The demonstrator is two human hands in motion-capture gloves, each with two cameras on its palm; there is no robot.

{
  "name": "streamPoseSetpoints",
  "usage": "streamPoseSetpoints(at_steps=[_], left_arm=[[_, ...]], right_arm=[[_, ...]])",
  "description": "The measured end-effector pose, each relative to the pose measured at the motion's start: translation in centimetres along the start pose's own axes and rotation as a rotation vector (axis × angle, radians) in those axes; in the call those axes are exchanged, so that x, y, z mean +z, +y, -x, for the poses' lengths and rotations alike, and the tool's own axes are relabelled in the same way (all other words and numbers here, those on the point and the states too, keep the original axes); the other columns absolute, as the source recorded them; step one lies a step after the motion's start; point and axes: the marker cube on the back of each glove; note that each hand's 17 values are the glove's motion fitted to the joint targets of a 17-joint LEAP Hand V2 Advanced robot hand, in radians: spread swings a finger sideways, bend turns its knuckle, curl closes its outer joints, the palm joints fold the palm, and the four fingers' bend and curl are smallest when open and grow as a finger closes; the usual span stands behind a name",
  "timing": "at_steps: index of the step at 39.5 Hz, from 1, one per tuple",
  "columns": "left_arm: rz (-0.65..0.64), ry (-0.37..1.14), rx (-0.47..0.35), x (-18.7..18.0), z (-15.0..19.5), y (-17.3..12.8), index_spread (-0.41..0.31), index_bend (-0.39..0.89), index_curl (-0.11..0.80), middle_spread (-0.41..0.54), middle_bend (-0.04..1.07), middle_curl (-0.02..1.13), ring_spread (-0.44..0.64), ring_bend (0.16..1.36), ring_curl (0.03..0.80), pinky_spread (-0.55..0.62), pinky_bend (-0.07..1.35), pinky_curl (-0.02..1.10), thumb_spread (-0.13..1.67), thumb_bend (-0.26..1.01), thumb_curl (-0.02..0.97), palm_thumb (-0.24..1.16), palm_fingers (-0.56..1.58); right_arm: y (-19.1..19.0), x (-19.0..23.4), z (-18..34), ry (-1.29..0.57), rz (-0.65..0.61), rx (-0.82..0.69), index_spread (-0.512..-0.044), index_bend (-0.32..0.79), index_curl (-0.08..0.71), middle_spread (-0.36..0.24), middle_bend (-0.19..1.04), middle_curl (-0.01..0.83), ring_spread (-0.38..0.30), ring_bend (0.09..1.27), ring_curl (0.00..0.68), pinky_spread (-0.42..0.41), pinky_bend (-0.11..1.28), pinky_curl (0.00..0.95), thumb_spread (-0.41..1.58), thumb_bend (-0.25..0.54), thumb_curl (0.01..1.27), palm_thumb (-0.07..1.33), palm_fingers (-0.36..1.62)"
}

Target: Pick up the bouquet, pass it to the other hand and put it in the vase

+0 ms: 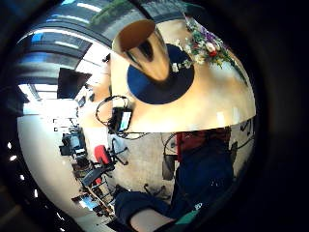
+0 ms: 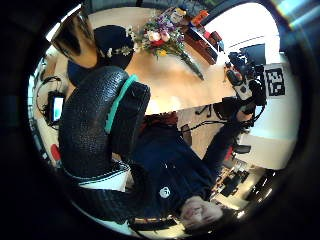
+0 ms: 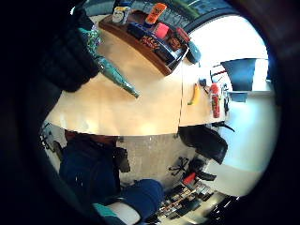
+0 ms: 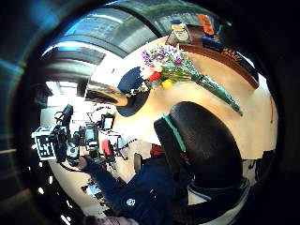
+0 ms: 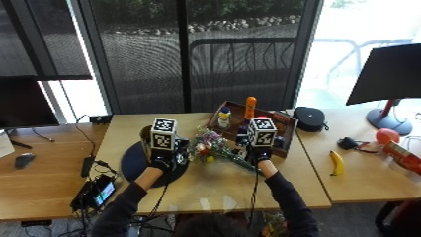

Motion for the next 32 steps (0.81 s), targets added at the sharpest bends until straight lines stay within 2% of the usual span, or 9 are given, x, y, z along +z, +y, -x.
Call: streamPoseSetpoints(at_steps=[1, 5, 12, 21, 24, 29, 32], left_arm=[[0.0, 0.002, 0.002, 0.0, 0.0, 0.1, 0.017, 0.14, 0.039, 0.086, 0.22, 0.05, 0.12, 0.44, 0.082, 0.15, 0.25, 0.05, 0.45, 0.09, 0.026, 0.14, 0.37], [-0.004, 0.022, 0.018, -0.5, 0.0, 0.7, 0.025, 0.14, 0.079, 0.126, 0.22, 0.12, 0.18, 0.5, 0.151, 0.23, 0.25, 0.11, 0.73, 0.1, 0.051, 0.16, 0.34], [-0.026, 0.031, 0.01, -0.5, 0.7, 1.0, 0.032, 0.15, 0.131, 0.164, 0.22, 0.18, 0.23, 0.53, 0.196, 0.29, 0.26, 0.16, 1.02, 0.09, 0.092, 0.17, 0.3], [-0.027, 0.069, 0.006, -0.5, 0.7, 1.0, 0.035, 0.15, 0.179, 0.181, 0.21, 0.23, 0.26, 0.55, 0.223, 0.32, 0.26, 0.2, 1.18, 0.06, 0.135, 0.17, 0.28], [-0.035, 0.092, 0.021, -0.4, 0.5, 1.2, 0.039, 0.15, 0.192, 0.194, 0.2, 0.24, 0.27, 0.56, 0.229, 0.33, 0.26, 0.22, 1.2, 0.05, 0.147, 0.17, 0.27], [-0.016, 0.14, 0.065, -0.1, -0.1, 1.3, 0.044, 0.14, 0.208, 0.21, 0.19, 0.26, 0.28, 0.57, 0.24, 0.35, 0.26, 0.23, 1.23, 0.03, 0.165, 0.17, 0.25], [0.003, 0.138, 0.075, -0.1, -0.4, 1.5, 0.05, 0.15, 0.219, 0.22, 0.18, 0.27, 0.28, 0.58, 0.246, 0.36, 0.25, 0.24, 1.25, 0.02, 0.175, 0.17, 0.23]], right_arm=[[0.0, 0.0, -0.1, -0.001, 0.0, 0.002, -0.134, 0.21, 0.062, -0.029, 0.24, 0.065, -0.016, 0.43, 0.088, 0.045, 0.34, 0.074, 0.43, 0.198, 0.05, 0.3, 0.67], [0.4, -0.2, -0.5, -0.007, 0.0, 0.022, -0.19, 0.18, 0.147, -0.033, 0.23, 0.123, -0.023, 0.46, 0.177, 0.065, 0.35, 0.152, 0.7, 0.213, 0.08, 0.35, 0.64], [1.6, -1.0, -0.3, -0.021, -0.005, 0.028, -0.236, 0.16, 0.208, -0.058, 0.23, 0.191, -0.029, 0.45, 0.231, 0.083, 0.33, 0.206, 0.97, 0.199, 0.12, 0.37, 0.62], [3.4, -2.2, 0.6, -0.026, 0.029, -0.039, -0.256, 0.15, 0.243, -0.066, 0.2, 0.246, -0.032, 0.44, 0.262, 0.09, 0.32, 0.246, 1.13, 0.16, 0.15, 0.38, 0.62], [4.3, -3.1, 0.9, -0.05, 0.05, -0.072, -0.26, 0.12, 0.241, -0.07, 0.2, 0.262, -0.032, 0.44, 0.272, 0.092, 0.32, 0.26, 1.15, 0.114, 0.15, 0.34, 0.6], [4.2, -4.1, 0.3, -0.053, 0.053, -0.067, -0.265, 0.09, 0.23, -0.045, 0.2, 0.284, -0.033, 0.45, 0.289, 0.093, 0.35, 0.286, 1.16, 0.071, 0.17, 0.32, 0.55], [3.6, -4.2, -0.3, -0.039, 0.113, -0.063, -0.262, 0.09, 0.224, -0.027, 0.2, 0.297, -0.033, 0.46, 0.296, 0.094, 0.36, 0.294, 1.16, 0.056, 0.18, 0.33, 0.55]])
